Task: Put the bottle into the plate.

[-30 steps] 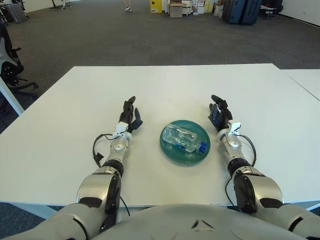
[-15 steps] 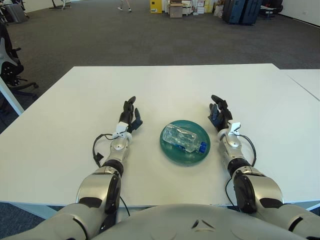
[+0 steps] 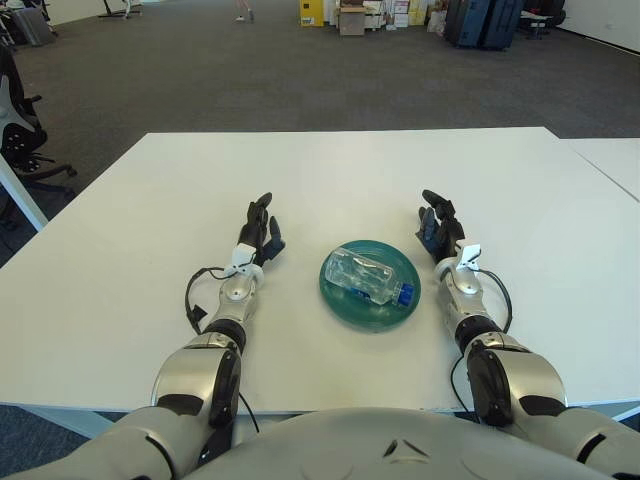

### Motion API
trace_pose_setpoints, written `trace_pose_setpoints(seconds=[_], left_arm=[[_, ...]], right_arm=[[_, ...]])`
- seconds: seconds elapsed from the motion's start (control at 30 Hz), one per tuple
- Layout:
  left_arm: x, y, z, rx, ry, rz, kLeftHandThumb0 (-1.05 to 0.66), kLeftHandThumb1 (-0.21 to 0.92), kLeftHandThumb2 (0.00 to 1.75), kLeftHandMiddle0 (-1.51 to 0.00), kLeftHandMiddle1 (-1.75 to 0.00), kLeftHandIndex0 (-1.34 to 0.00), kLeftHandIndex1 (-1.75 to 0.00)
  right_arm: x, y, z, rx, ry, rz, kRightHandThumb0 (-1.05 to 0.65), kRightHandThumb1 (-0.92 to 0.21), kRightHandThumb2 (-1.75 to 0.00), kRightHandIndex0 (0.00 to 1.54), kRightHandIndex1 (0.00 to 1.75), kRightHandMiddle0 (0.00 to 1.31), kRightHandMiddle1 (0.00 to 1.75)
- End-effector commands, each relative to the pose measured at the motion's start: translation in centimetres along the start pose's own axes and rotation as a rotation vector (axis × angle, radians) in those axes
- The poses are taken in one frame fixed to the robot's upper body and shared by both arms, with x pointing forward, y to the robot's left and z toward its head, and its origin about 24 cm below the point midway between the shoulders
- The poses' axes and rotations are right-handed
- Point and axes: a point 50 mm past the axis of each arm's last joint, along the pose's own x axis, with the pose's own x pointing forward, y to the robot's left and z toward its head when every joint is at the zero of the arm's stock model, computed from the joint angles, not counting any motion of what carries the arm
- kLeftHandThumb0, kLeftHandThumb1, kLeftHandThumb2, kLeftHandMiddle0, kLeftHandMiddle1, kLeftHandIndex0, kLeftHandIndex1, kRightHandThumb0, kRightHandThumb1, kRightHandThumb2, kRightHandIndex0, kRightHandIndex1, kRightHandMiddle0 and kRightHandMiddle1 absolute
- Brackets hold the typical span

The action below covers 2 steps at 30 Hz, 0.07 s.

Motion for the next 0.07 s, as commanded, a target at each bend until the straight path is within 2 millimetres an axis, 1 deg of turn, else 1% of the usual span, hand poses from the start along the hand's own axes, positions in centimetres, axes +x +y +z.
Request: trace_pose_setpoints(seconds=[0.0,0.03], left_arm=[[-1.32,-0.09,-1.99,0.004,0.107,-0.018,-0.9,0.92,1.07,-0.23,-0.02,0.0,-0.63],[-1.33,-0.09,-2.0,0.004,0.107,-0.018,-0.91,0.92,1.07,-0.23,-0.02,0.0,-0.63]], right_arm=[[-2.03,-0.36,-3.49,0.014,0.174,-0.029,-0.73,-0.92,-0.87,0.23,0.01,0.0,0.67],[-2.04,-0.36,-3.5,0.014,0.174,-0.028,-0.72,-0.92,-0.87,0.23,0.01,0.0,0.67]])
